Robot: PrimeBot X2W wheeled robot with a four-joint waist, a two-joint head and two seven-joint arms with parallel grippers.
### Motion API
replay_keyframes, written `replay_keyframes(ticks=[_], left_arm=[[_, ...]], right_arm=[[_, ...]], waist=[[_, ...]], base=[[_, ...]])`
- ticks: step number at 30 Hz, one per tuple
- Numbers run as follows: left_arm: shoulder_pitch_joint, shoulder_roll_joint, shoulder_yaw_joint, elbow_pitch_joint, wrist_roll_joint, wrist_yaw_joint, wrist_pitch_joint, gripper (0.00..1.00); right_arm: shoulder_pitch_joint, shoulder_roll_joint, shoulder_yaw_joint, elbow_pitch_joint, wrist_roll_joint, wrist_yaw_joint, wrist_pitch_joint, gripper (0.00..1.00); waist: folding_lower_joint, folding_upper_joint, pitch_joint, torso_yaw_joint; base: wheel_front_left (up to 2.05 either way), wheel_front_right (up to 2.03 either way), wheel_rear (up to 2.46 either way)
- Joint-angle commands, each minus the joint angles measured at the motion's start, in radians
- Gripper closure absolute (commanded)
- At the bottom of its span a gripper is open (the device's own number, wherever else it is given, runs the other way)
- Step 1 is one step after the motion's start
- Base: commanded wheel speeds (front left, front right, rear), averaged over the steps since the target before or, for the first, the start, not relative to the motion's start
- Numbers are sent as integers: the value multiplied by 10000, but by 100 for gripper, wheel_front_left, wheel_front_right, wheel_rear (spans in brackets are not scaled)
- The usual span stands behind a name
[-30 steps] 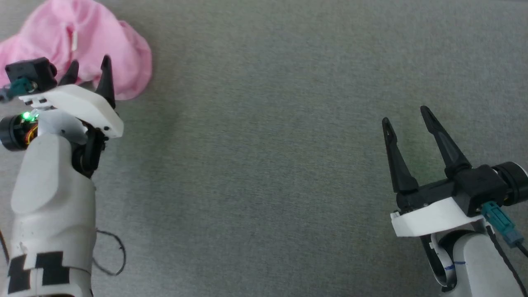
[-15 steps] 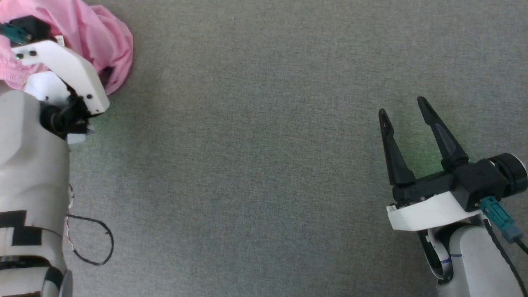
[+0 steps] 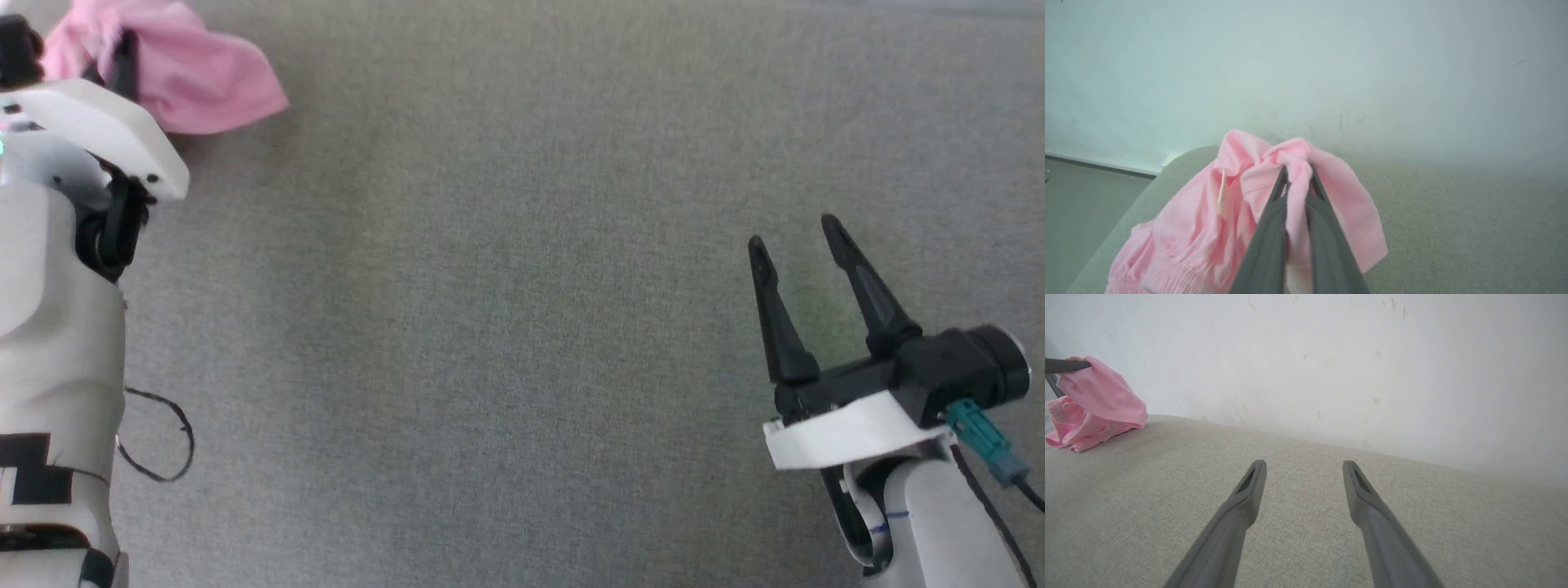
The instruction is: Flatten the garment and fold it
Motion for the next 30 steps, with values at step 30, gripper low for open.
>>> replay_keyframes(ticks=[30], left_arm=[[3398,-2397,-2390,-5687,462,383,-1588,100]], right_arm=[[1870,20,-1164,318,863,-9,-235,0]], waist=[[-1,0,-3213,-3216]], base=[[0,0,0]])
